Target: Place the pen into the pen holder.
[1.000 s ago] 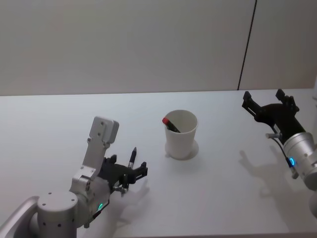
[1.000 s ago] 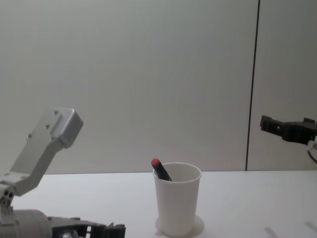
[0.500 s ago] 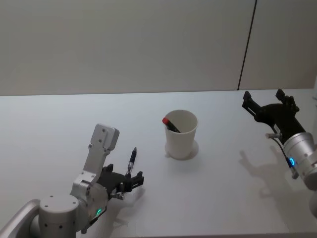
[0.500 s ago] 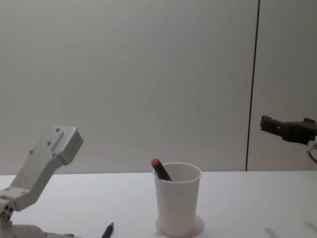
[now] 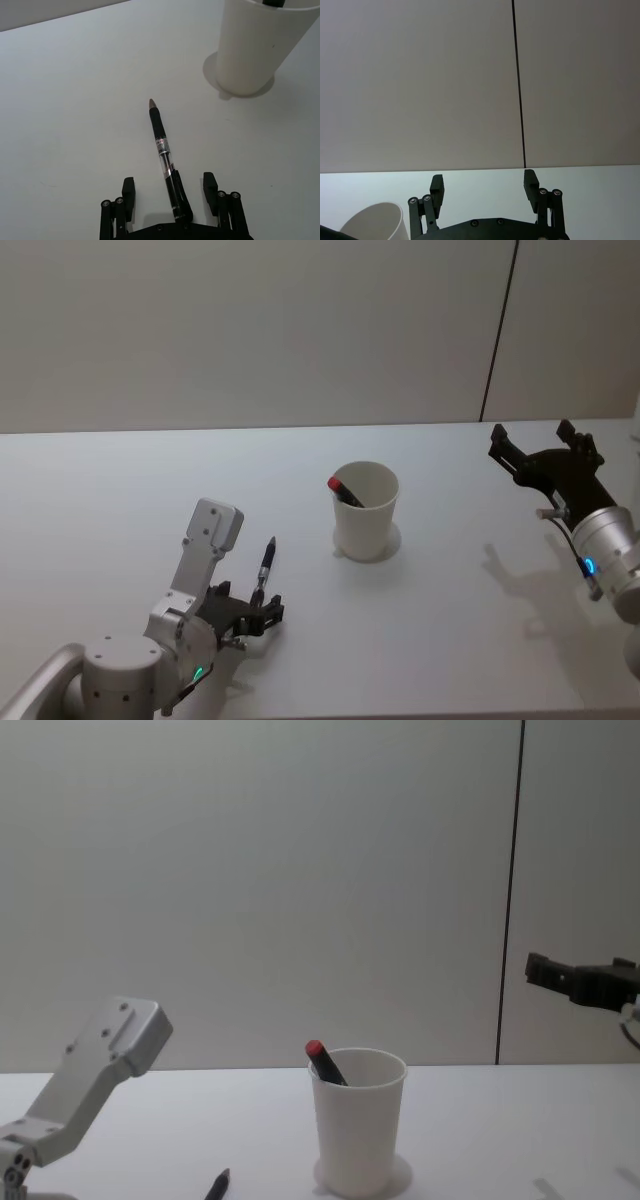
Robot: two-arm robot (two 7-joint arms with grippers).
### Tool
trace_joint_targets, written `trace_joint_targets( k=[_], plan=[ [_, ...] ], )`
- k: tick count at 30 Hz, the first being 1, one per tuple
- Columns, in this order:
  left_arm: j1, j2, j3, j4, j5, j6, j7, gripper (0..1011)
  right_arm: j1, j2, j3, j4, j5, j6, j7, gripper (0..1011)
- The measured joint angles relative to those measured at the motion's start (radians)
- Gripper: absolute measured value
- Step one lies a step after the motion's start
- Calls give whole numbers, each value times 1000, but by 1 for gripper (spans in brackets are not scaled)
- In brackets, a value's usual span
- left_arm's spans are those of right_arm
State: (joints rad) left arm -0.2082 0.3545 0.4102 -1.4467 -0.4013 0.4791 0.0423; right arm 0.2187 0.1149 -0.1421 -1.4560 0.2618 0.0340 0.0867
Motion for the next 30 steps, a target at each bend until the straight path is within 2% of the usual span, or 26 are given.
trace_joint_targets(
  k=[11,12,14,17,21,23,30],
  plan=[
    [1,-3,-1,14,15,-7,-2,583,0,0,0,0,0,0,0,1001],
    [2,-3,-1,16,16,-8,-2,512,0,0,0,0,0,0,0,1001],
    [2,-4,-2,17,17,-10,-2,497,0,0,0,0,0,0,0,1001],
    [3,-5,-2,20,19,-12,-2,351,0,0,0,0,0,0,0,1001],
    [3,-6,-3,24,22,-13,-2,270,0,0,0,0,0,0,0,1001],
    [3,-8,-3,27,26,-13,-5,198,0,0,0,0,0,0,0,1001],
    [-1,-13,-4,34,35,-9,-15,178,0,0,0,0,0,0,0,1001]
  ],
)
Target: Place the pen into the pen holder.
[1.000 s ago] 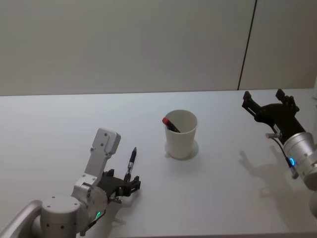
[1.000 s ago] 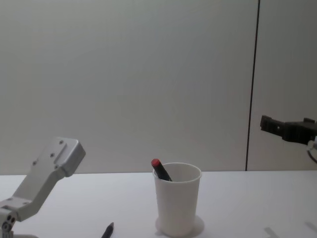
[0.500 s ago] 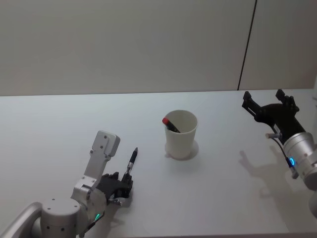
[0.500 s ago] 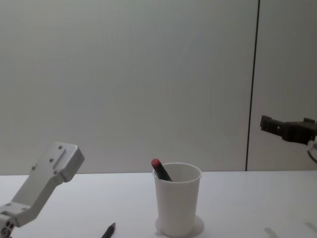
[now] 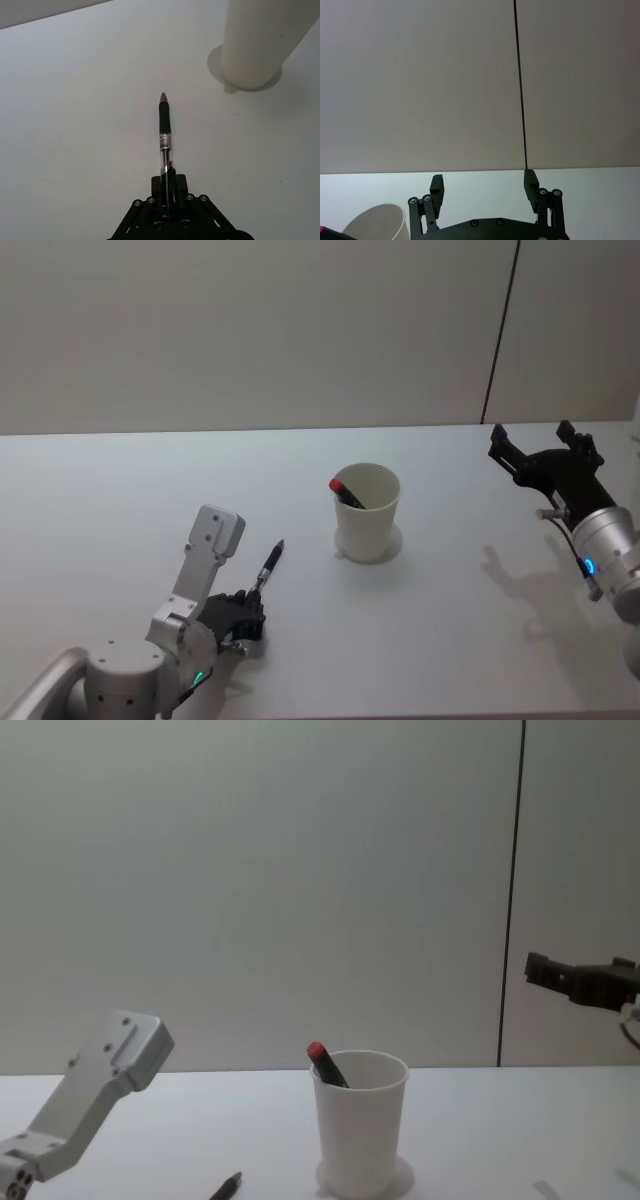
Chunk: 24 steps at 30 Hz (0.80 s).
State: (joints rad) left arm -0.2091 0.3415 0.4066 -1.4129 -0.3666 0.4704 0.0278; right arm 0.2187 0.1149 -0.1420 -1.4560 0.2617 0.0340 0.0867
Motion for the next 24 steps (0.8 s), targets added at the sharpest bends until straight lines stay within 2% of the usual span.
trace_joint_targets(
  k=[12,24],
  plan=[
    [1,-6,4,-2,24,-10,-11,178,0,0,0,0,0,0,0,1001],
    [27,7,0,-64,69,-111,33,178,0,0,0,0,0,0,0,1001]
  ],
)
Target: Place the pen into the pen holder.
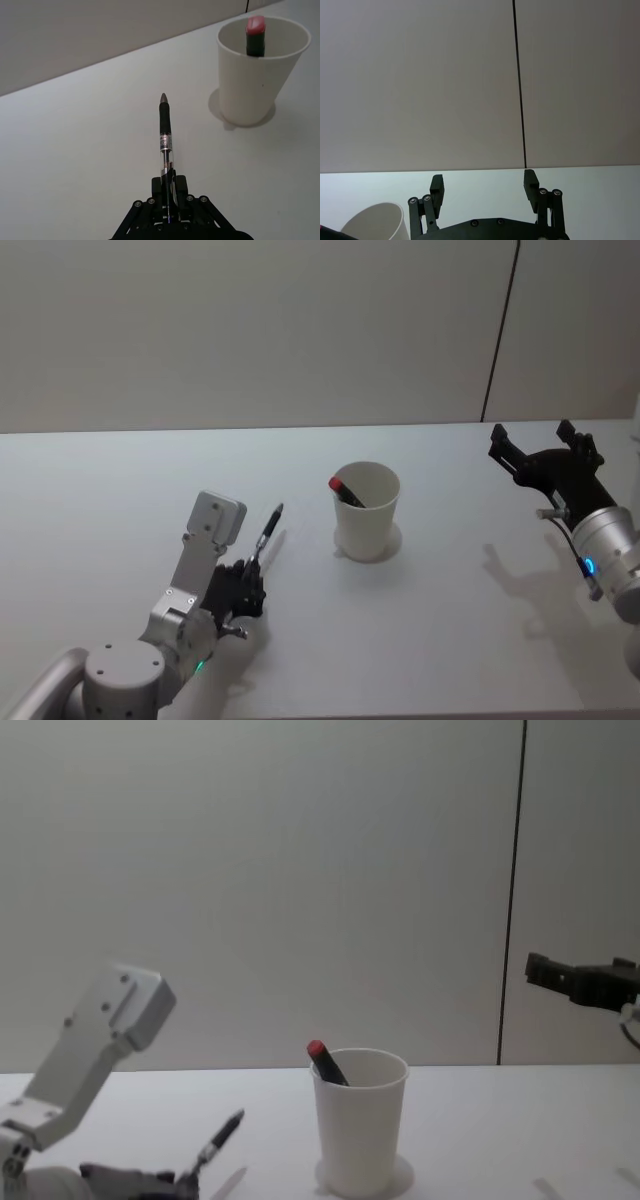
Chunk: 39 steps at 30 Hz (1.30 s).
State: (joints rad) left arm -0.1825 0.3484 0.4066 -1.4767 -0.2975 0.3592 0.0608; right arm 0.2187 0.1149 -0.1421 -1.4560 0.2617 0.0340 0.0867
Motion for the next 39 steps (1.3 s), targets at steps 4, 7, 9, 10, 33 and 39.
trace_joint_targets(
  k=[4,7,9,10,33,39],
  plan=[
    [12,8,-4,-32,23,-40,24,178,0,0,0,0,0,0,0,1001],
    [19,13,-6,-51,39,-65,40,178,0,0,0,0,0,0,0,1001],
    [22,15,-7,-61,50,-79,47,177,0,0,0,0,0,0,0,1001],
    [26,18,-9,-73,60,-93,56,178,0,0,0,0,0,0,0,1001],
    [41,44,-29,-157,210,-376,45,178,0,0,0,0,0,0,0,1001],
    [27,44,-34,-149,234,-477,-4,178,0,0,0,0,0,0,0,1001]
  ],
)
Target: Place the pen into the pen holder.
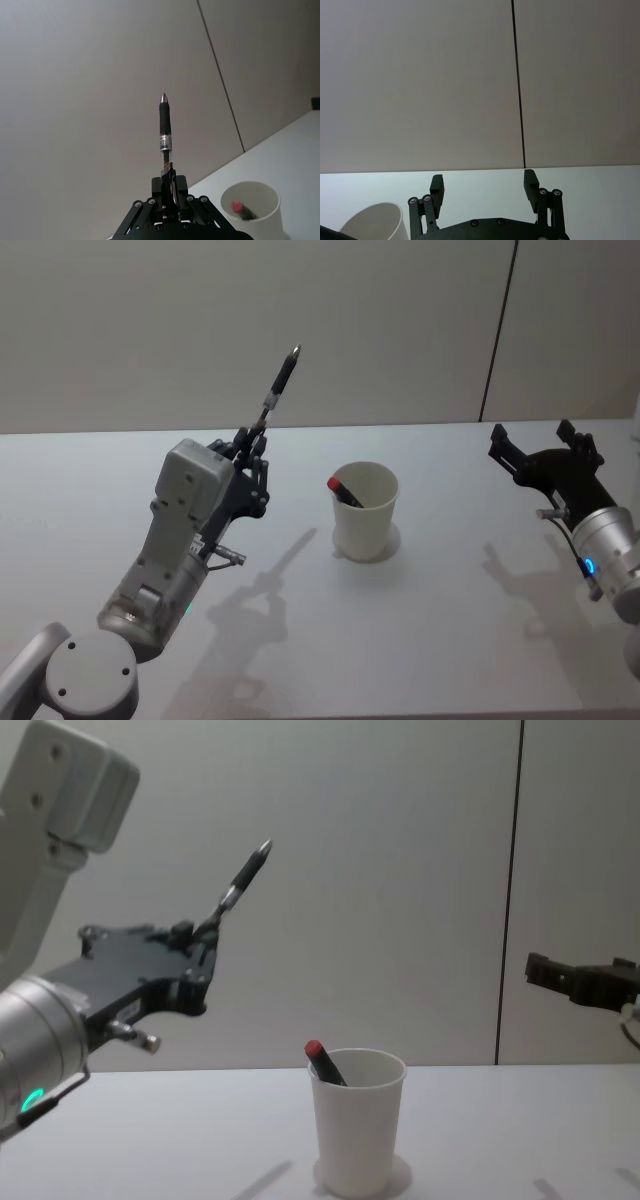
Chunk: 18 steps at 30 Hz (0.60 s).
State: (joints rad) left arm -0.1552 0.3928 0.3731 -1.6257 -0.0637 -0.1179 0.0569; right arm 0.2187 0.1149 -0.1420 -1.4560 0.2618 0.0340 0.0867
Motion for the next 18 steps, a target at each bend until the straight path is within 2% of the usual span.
trace_joint_targets(
  k=[10,18],
  plan=[
    [-34,-9,-6,37,9,-156,-114,178,0,0,0,0,0,0,0,1001],
    [-66,-19,-9,79,-11,-262,-230,178,0,0,0,0,0,0,0,1001]
  ],
)
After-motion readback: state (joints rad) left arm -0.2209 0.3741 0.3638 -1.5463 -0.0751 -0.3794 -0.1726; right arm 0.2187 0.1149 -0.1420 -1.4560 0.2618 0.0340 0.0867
